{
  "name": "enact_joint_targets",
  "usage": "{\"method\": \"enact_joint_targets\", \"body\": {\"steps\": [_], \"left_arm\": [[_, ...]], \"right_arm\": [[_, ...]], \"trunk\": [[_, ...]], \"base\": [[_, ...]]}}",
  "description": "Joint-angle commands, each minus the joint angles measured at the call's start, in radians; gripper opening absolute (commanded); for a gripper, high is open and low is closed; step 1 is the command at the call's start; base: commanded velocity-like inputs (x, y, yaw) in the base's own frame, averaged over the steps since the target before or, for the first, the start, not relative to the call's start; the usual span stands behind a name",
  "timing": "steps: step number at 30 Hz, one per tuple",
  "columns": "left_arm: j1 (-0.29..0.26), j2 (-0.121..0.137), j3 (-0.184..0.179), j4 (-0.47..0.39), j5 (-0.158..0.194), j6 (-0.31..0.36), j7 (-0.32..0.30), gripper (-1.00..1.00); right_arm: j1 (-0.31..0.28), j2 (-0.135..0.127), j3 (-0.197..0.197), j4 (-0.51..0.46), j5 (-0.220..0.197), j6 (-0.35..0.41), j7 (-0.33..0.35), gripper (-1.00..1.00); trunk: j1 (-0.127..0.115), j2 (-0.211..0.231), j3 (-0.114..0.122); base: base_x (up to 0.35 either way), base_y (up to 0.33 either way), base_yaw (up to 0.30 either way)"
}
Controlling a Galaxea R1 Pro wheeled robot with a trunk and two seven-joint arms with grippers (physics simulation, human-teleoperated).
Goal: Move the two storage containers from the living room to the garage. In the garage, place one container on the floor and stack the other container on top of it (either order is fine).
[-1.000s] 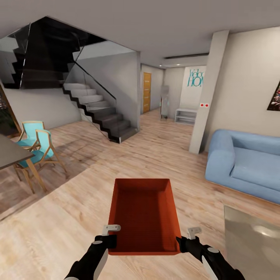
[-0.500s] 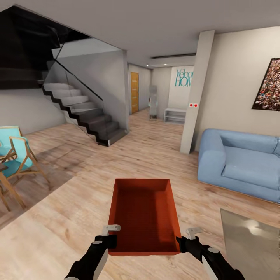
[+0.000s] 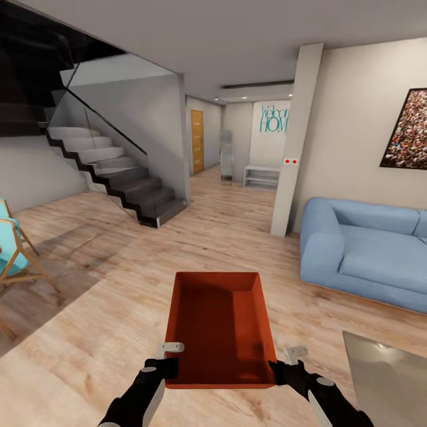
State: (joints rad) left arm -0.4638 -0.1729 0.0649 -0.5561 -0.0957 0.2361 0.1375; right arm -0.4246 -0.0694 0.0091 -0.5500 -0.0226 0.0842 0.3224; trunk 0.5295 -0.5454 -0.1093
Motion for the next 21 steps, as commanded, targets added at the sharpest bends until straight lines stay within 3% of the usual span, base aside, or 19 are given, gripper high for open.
{"method": "enact_joint_targets", "body": {"steps": [1, 13, 21], "left_arm": [[-0.001, -0.002, 0.056, -0.004, -0.028, 0.008, 0.004, -1.00], [-0.001, -0.002, 0.056, -0.004, -0.028, 0.008, 0.005, -1.00], [-0.001, -0.002, 0.056, -0.004, -0.028, 0.008, 0.007, -1.00]], "right_arm": [[0.000, -0.001, -0.001, -0.002, -0.002, 0.006, 0.001, -1.00], [0.000, -0.001, 0.001, -0.003, -0.002, 0.008, 0.001, -1.00], [0.000, -0.001, 0.001, -0.002, -0.002, 0.008, 0.000, -1.00]], "trunk": [[0.001, -0.002, -0.002], [0.001, -0.002, -0.002], [0.001, -0.002, -0.002]], "base": [[0.330, 0.098, 0.000], [0.330, 0.035, -0.006], [0.330, 0.041, -0.151]]}}
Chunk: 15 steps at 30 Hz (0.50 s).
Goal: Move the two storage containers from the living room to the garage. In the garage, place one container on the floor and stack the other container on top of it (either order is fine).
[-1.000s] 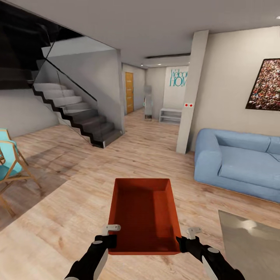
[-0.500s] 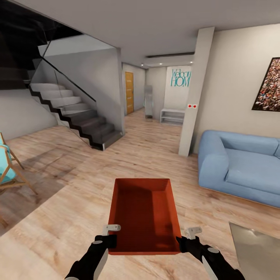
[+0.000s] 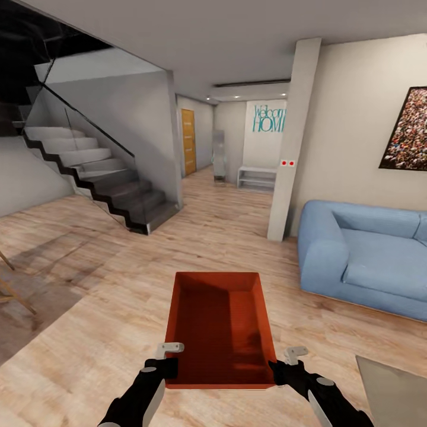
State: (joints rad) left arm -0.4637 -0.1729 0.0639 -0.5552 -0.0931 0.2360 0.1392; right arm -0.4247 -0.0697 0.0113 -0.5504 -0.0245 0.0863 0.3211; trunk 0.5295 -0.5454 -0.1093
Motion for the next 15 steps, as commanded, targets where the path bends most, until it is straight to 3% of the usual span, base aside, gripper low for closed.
{"method": "enact_joint_targets", "body": {"steps": [1, 15], "left_arm": [[-0.001, -0.002, 0.057, -0.005, -0.031, 0.008, 0.006, -1.00], [-0.001, -0.002, 0.057, -0.005, -0.031, 0.008, 0.003, -1.00]], "right_arm": [[0.000, -0.001, -0.002, -0.002, 0.000, 0.006, 0.002, -1.00], [0.000, -0.001, -0.002, -0.002, 0.000, 0.006, 0.001, -1.00]], "trunk": [[0.001, -0.002, -0.002], [0.001, -0.002, -0.002]], "base": [[0.330, 0.084, -0.023], [0.330, 0.078, -0.002]]}}
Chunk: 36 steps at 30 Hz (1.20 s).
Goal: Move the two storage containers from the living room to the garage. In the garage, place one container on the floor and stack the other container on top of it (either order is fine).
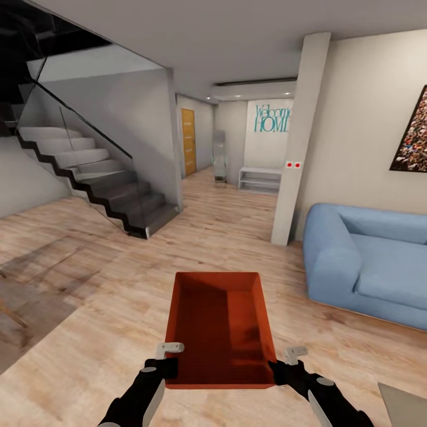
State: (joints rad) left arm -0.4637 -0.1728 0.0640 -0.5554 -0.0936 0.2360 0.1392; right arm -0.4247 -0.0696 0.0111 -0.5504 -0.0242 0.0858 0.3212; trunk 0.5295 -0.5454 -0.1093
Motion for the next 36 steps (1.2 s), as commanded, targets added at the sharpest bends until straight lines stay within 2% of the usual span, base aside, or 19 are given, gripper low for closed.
{"method": "enact_joint_targets", "body": {"steps": [1, 36], "left_arm": [[-0.001, -0.002, 0.056, -0.004, -0.031, 0.008, 0.004, -1.00], [-0.001, -0.002, 0.056, -0.004, -0.031, 0.008, 0.003, -1.00]], "right_arm": [[0.000, -0.001, -0.001, -0.002, 0.000, 0.006, 0.001, -1.00], [0.000, -0.001, -0.002, -0.002, -0.003, 0.006, 0.001, -1.00]], "trunk": [[0.001, -0.002, -0.002], [0.001, -0.002, -0.002]], "base": [[0.330, 0.017, 0.000], [0.330, 0.001, 0.000]]}}
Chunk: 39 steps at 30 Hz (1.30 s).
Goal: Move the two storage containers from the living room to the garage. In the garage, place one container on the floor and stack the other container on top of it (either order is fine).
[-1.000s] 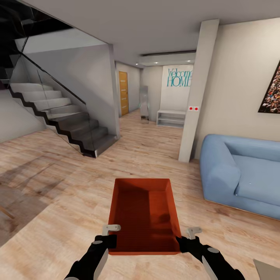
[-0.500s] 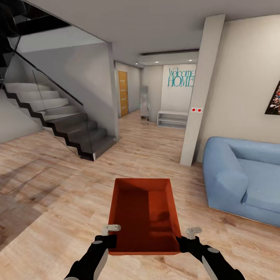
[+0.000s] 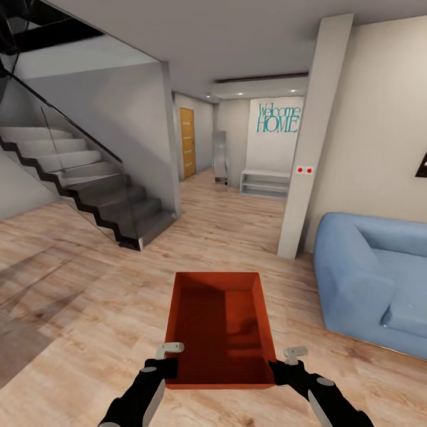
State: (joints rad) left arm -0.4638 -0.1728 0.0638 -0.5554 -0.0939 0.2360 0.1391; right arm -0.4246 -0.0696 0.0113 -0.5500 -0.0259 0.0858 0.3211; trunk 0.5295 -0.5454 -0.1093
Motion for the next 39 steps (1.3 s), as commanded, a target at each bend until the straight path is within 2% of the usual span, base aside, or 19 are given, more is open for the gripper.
{"method": "enact_joint_targets", "body": {"steps": [1, 39], "left_arm": [[-0.001, -0.002, 0.057, -0.004, -0.030, 0.008, 0.004, -1.00], [-0.001, -0.002, 0.057, -0.004, -0.030, 0.008, 0.004, -1.00]], "right_arm": [[0.000, -0.001, -0.002, -0.002, -0.002, 0.006, 0.001, -1.00], [0.000, -0.001, -0.002, -0.002, -0.002, 0.006, 0.001, -1.00]], "trunk": [[0.001, -0.002, -0.002], [0.001, -0.002, -0.002]], "base": [[0.330, 0.000, 0.000], [0.330, 0.000, 0.000]]}}
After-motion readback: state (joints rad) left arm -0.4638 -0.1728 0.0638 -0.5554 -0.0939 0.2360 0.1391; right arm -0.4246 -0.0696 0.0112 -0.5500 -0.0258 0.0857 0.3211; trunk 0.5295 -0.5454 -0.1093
